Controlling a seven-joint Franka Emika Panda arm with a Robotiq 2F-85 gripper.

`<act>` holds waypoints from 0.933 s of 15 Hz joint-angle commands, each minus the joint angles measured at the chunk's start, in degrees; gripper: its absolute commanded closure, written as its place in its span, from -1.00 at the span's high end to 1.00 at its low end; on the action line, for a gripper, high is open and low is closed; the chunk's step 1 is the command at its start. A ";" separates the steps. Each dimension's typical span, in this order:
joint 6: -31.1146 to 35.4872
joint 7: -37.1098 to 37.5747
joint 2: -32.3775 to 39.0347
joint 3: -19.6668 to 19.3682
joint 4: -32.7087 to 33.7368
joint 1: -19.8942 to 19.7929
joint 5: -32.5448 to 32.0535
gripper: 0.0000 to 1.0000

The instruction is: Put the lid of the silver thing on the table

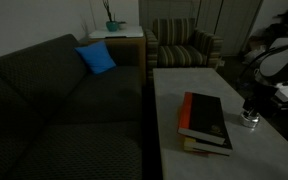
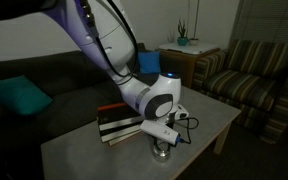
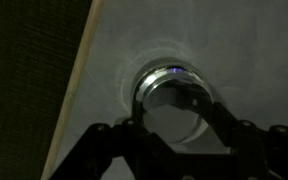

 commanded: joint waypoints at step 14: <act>10.98 6.30 -5.98 -1.45 -11.49 1.50 0.19 -0.13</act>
